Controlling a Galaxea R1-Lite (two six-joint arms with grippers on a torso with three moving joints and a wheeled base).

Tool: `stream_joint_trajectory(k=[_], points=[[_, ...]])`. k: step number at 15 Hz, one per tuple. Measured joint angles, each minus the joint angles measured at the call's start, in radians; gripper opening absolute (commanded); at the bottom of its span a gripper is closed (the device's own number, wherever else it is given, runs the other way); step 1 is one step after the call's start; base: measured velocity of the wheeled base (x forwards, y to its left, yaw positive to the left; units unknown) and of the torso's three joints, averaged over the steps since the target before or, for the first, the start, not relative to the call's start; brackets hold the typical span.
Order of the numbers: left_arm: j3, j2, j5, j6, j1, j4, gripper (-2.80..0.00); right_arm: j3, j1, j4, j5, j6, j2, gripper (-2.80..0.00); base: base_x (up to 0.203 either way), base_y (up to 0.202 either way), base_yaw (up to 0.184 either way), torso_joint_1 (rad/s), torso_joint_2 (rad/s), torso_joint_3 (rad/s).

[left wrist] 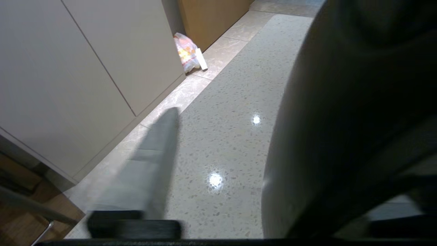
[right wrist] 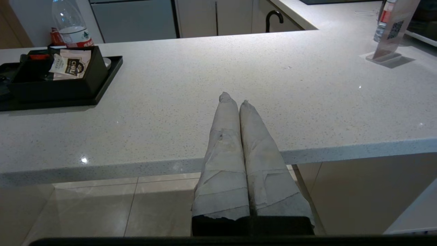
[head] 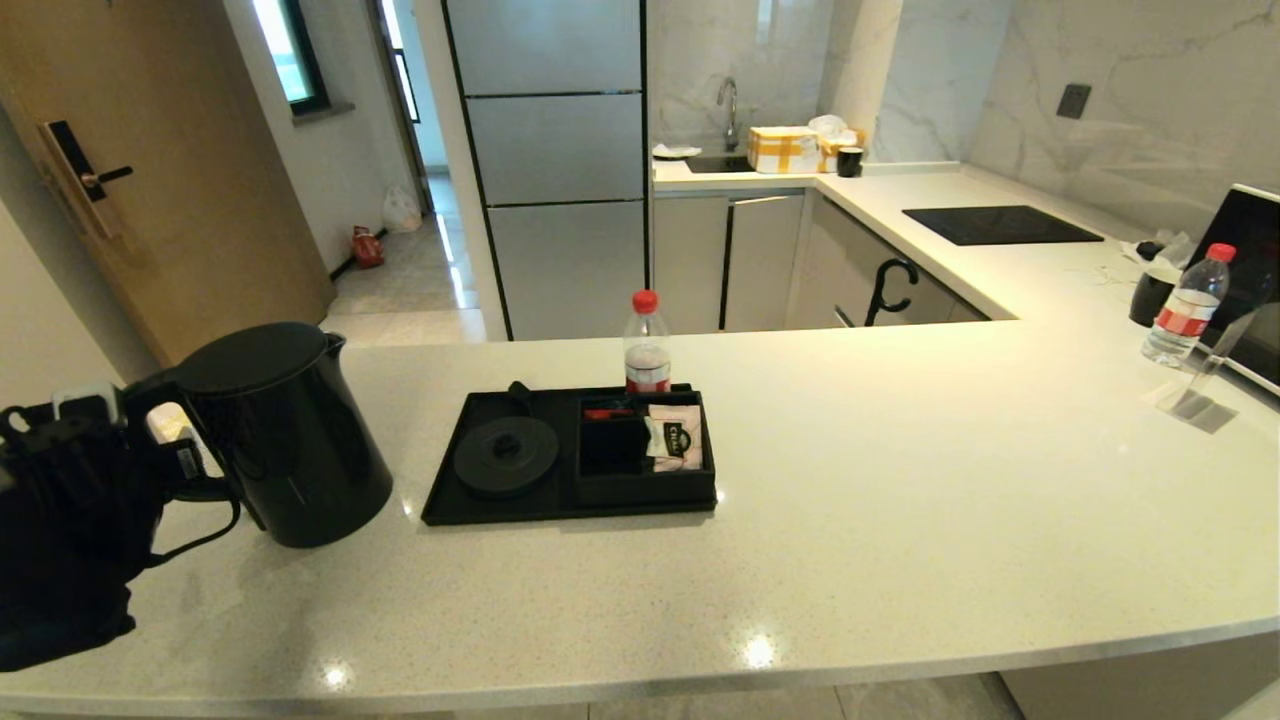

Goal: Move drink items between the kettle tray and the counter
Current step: Return the kettle to its original position

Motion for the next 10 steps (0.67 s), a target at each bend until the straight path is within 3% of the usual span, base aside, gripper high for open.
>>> stream_joint_trajectory(k=[10], points=[[0.006, -0.013, 0.007, -0.019, -0.058, 0.022, -2.80, 0.000, 0.000, 0.000, 0.000, 0.001, 0.000, -2.80, 0.000, 0.000, 0.000, 0.000, 0.00, 0.000]])
